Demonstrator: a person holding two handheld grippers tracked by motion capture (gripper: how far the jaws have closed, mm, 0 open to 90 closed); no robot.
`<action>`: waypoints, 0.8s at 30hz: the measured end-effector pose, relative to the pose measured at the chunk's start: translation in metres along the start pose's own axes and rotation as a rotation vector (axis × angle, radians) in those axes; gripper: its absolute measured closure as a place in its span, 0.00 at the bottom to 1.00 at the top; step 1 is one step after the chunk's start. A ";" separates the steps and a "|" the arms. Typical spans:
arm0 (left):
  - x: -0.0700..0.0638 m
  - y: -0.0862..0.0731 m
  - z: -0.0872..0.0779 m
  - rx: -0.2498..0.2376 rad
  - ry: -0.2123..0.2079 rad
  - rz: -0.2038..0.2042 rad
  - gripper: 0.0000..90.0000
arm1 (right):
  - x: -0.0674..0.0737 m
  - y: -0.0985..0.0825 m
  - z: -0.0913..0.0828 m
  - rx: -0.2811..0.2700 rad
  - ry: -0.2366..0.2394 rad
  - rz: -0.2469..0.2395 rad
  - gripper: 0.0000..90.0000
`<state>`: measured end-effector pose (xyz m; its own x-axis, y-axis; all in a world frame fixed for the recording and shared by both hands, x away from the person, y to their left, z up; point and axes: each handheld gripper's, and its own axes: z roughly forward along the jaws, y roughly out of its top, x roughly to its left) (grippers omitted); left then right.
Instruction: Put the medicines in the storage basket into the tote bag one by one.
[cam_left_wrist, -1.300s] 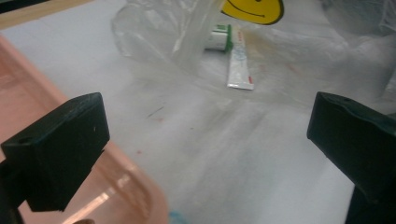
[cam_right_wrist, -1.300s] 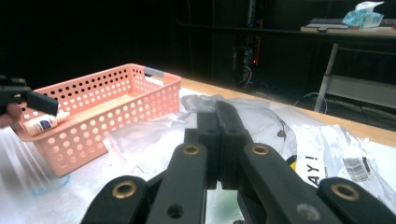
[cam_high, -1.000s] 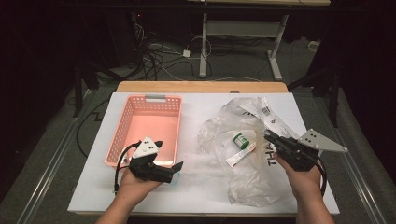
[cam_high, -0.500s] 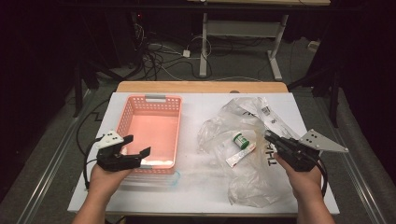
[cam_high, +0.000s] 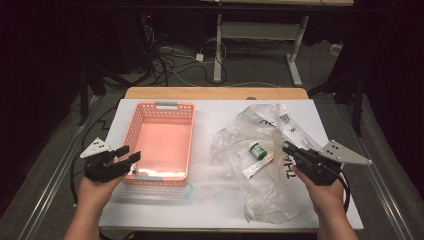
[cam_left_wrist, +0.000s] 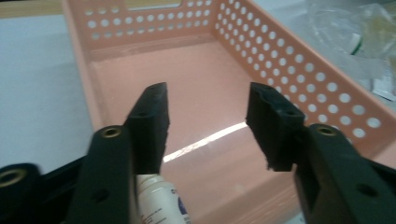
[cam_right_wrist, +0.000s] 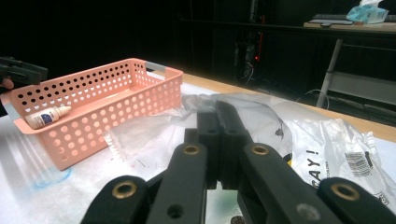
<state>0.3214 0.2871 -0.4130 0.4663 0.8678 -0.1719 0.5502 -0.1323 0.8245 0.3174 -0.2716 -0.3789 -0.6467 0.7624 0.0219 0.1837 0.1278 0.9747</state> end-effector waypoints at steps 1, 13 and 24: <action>0.000 0.000 0.000 0.007 0.012 -0.018 0.60 | 0.000 0.000 0.000 -0.001 -0.001 0.001 1.00; 0.004 0.008 0.003 0.111 0.041 -0.036 0.98 | 0.000 0.001 -0.002 -0.004 -0.004 0.001 1.00; 0.014 0.012 0.018 0.350 0.117 -0.032 0.98 | 0.000 0.003 -0.004 -0.014 -0.003 -0.002 1.00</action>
<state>0.3473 0.2886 -0.4150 0.3737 0.9203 -0.1156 0.7765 -0.2423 0.5817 0.3154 -0.2735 -0.3753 -0.6452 0.7637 0.0192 0.1720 0.1207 0.9777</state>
